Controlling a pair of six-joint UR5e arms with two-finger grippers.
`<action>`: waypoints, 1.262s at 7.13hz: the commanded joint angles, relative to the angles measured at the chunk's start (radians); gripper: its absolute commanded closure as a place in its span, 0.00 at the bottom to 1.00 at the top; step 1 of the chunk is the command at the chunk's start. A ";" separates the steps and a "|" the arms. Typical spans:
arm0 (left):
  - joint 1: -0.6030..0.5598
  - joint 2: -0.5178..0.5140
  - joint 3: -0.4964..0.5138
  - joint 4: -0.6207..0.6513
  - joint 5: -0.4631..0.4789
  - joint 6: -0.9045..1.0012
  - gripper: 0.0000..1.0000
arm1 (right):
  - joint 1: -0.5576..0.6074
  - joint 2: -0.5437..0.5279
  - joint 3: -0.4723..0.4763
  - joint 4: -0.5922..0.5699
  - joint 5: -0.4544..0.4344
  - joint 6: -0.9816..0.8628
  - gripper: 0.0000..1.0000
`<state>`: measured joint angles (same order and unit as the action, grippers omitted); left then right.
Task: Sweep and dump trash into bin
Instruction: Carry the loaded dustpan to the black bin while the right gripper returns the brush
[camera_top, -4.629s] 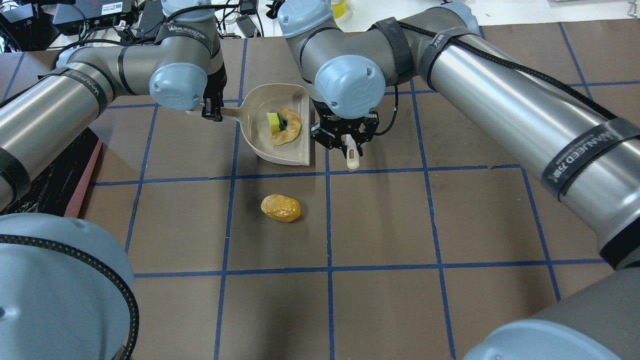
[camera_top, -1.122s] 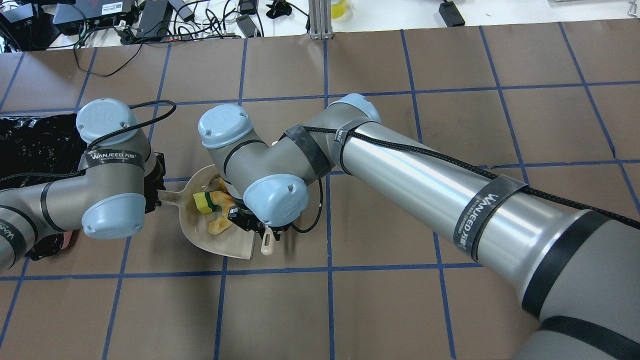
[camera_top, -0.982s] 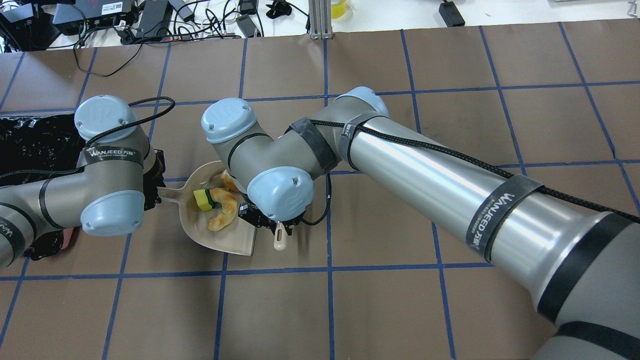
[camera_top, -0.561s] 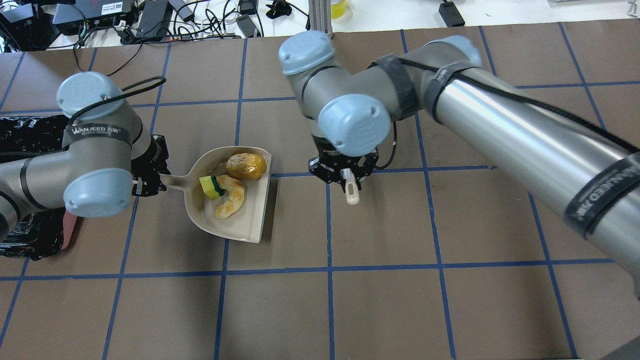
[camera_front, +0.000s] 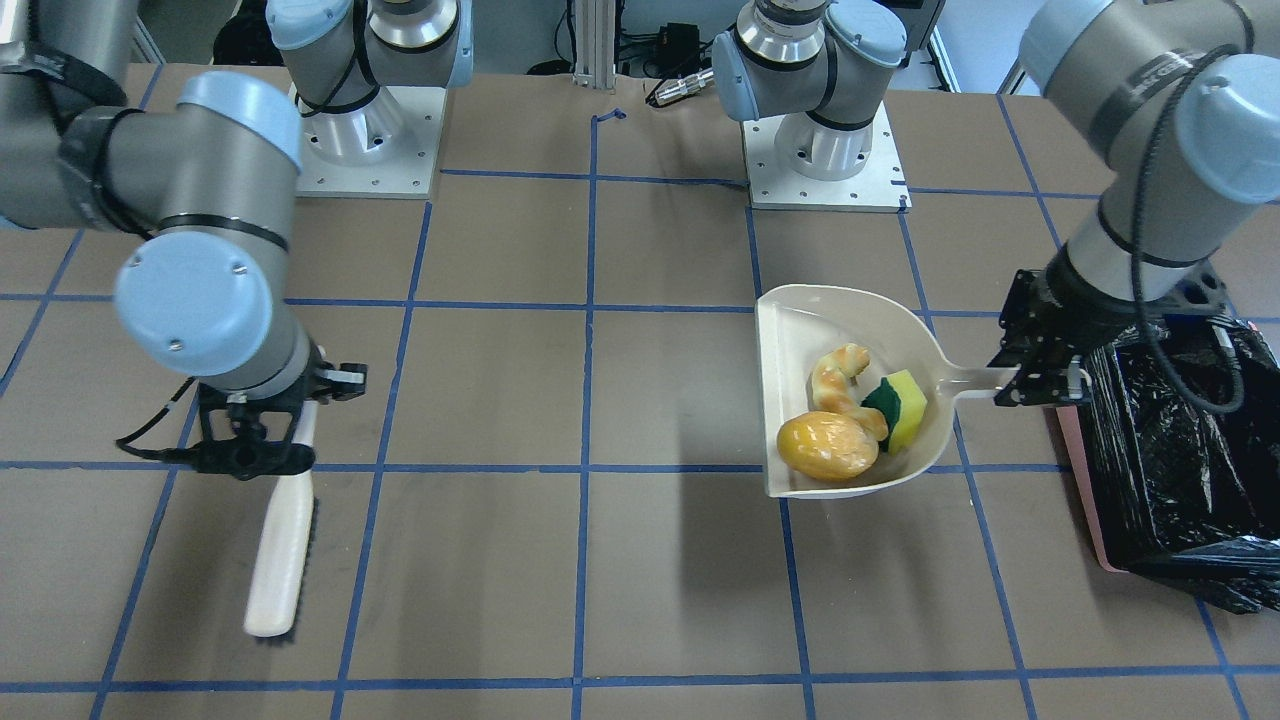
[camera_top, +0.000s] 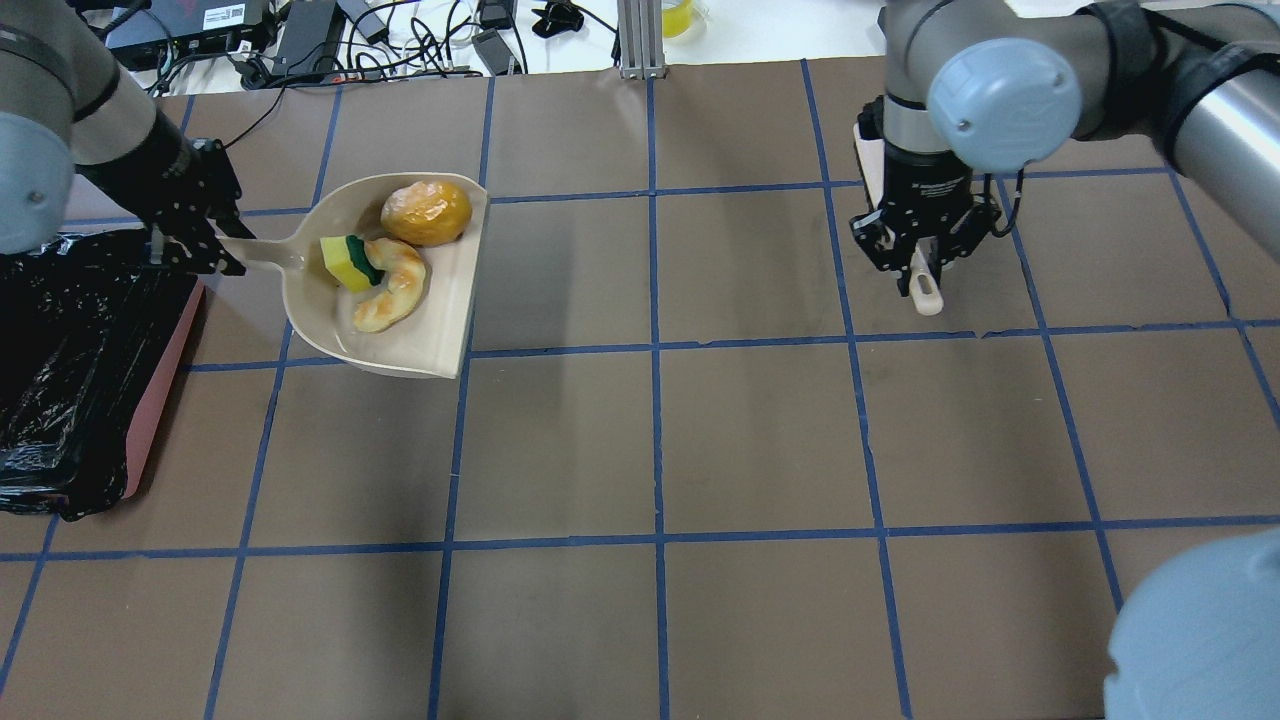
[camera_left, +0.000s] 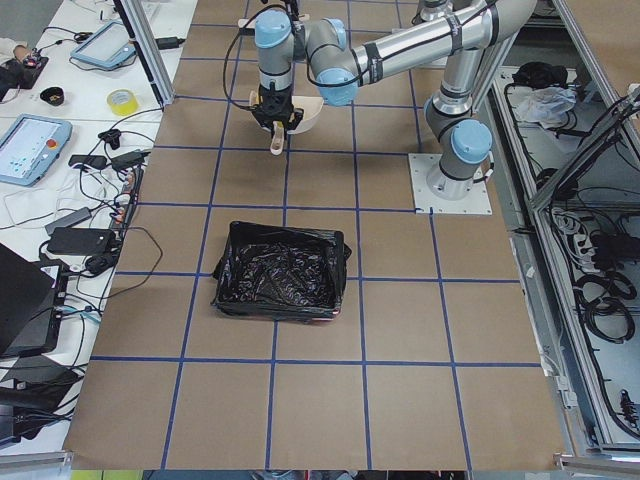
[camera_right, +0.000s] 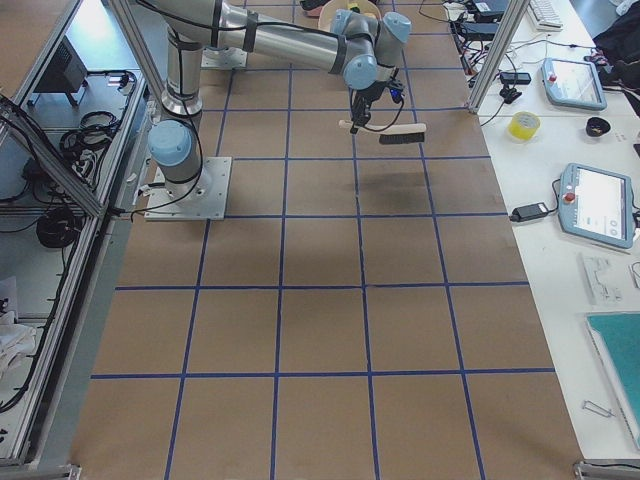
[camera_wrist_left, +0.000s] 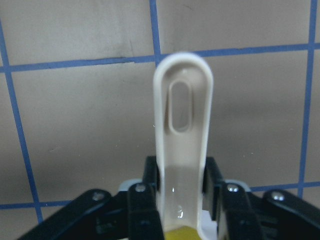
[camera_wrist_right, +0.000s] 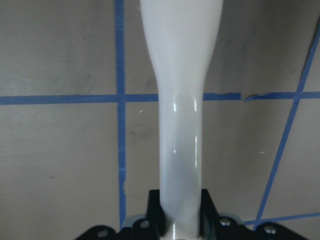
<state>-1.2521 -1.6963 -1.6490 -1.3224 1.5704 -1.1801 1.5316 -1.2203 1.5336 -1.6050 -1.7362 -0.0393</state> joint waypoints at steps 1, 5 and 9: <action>0.190 -0.008 0.052 -0.018 -0.055 0.210 1.00 | -0.143 0.039 0.000 -0.092 -0.003 -0.147 1.00; 0.492 -0.093 0.223 -0.106 -0.052 0.593 1.00 | -0.296 0.130 0.022 -0.182 0.009 -0.297 1.00; 0.579 -0.302 0.417 0.020 -0.016 0.850 1.00 | -0.306 0.121 0.072 -0.170 0.009 -0.266 1.00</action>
<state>-0.6904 -1.9361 -1.2751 -1.3495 1.5506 -0.4048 1.2264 -1.0950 1.5902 -1.7804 -1.7273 -0.3196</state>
